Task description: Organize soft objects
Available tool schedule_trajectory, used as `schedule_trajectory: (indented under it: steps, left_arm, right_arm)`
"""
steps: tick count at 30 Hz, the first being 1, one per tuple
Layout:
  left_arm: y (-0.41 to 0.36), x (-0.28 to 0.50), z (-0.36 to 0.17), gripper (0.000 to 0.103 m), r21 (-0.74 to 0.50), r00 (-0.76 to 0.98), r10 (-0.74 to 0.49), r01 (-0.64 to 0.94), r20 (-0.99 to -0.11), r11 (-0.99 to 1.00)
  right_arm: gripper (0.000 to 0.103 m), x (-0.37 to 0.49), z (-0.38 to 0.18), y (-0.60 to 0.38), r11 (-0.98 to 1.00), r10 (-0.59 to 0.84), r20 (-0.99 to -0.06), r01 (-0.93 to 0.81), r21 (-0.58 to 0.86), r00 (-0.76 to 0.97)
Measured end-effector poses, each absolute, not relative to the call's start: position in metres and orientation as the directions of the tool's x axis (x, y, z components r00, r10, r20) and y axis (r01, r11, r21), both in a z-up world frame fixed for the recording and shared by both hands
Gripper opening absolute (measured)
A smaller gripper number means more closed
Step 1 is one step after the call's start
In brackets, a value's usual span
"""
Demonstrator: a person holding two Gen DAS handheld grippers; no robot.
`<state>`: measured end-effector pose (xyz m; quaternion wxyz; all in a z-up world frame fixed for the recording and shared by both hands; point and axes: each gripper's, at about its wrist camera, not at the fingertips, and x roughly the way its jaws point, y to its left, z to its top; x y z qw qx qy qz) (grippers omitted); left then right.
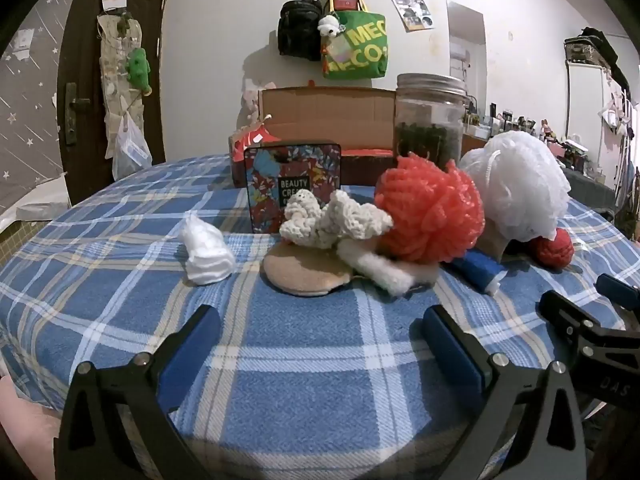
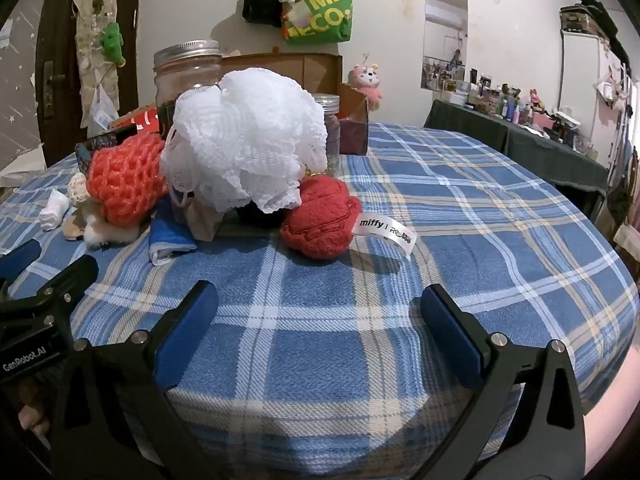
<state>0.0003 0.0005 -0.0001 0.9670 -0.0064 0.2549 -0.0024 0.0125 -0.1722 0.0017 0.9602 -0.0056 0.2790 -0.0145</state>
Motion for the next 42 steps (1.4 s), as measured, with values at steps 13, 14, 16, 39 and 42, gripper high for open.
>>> schedule_trajectory:
  steps: [13,14,16,39,42]
  left_arm:
    - [0.0002,0.0002,-0.0001,0.103,-0.005,0.872,-0.004,0.002,-0.490,1.000]
    - [0.0002,0.0002,-0.0001,0.103,-0.005,0.872,-0.004,0.002,-0.490,1.000]
    - [0.0002,0.0002,-0.0001,0.103,-0.005,0.871,-0.004,0.002,-0.490,1.000]
    - [0.0001,0.0002,-0.0001,0.103,-0.003,0.871,-0.003,0.002,-0.490,1.000]
    - [0.0002,0.0003,0.0000,0.103,-0.004,0.871,-0.004,0.002,-0.491,1.000]
  right_arm:
    - [0.103,0.0131,0.0023,-0.1723,0.999,-0.033,-0.539,0.025,-0.022,0.841]
    - [0.103,0.0131,0.0023,-0.1723,0.999,-0.033,-0.539,0.025,-0.022,0.842]
    - [0.103,0.0132,0.0022,-0.1723,0.999,-0.033,-0.539,0.025,-0.022,0.841]
    - [0.103,0.0122,0.0018,-0.1718,0.999,-0.033,-0.536,0.025,-0.023,0.844]
    - [0.103,0.0121,0.0019,-0.1715,0.999,-0.034,-0.535,0.025,-0.023,0.844]
